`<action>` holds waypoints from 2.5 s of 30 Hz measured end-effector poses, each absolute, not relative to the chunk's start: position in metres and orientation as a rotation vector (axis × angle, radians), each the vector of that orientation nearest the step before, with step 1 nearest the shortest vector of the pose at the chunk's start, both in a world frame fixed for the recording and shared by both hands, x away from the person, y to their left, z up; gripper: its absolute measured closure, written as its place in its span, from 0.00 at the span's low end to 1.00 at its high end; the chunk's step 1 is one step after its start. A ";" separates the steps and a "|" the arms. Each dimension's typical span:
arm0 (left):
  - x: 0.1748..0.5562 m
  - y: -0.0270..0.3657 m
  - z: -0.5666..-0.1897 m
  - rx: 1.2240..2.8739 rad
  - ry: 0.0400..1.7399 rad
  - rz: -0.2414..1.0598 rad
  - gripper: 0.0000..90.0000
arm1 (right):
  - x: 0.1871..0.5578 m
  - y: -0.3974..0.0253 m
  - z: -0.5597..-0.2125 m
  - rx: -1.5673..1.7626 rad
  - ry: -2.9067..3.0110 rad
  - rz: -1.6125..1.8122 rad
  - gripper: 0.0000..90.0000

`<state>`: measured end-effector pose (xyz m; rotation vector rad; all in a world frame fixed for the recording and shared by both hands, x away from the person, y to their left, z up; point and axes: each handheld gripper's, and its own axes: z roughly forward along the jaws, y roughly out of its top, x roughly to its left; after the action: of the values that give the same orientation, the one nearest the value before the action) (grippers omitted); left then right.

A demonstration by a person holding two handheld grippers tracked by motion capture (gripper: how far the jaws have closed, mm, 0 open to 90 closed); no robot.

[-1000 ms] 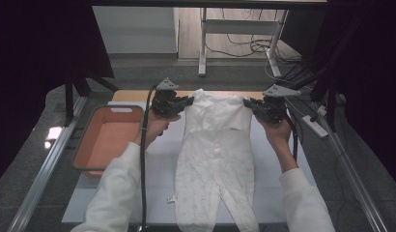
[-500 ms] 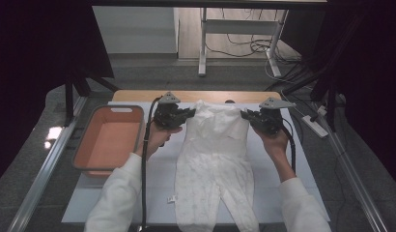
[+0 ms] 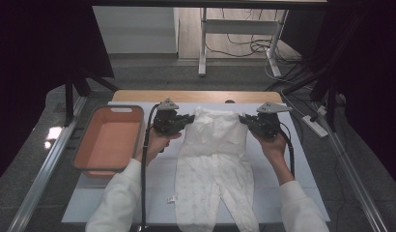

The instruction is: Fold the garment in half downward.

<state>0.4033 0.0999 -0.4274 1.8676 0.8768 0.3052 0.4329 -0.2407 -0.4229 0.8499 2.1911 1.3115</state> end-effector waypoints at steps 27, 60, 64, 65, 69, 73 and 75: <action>0.397 0.094 -0.456 1.902 0.906 0.243 0.94 | 0.426 -0.236 -0.458 0.887 2.261 1.315 0.91; 0.394 0.094 -0.465 1.928 0.919 0.223 0.94 | 0.421 -0.238 -0.467 0.900 2.293 1.293 0.91; 0.392 0.094 -0.466 1.924 0.927 0.223 0.94 | 0.419 -0.238 -0.467 0.907 2.294 1.301 0.91; 0.391 0.094 -0.466 1.923 0.929 0.221 0.94 | 0.416 -0.238 -0.468 0.909 2.297 1.302 0.91; 0.386 0.092 -0.469 1.929 0.930 0.213 0.94 | 0.411 -0.238 -0.470 0.903 2.310 1.291 0.91; 0.382 0.090 -0.471 1.935 0.929 0.216 0.94 | 0.408 -0.238 -0.470 0.906 2.314 1.289 0.91; 0.381 0.091 -0.472 1.931 0.935 0.209 0.94 | 0.407 -0.237 -0.470 0.903 2.316 1.292 0.91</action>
<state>0.3809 0.0909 -0.4718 1.9307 0.9353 0.2088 0.4071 -0.2374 -0.4695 0.9034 2.3162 1.2924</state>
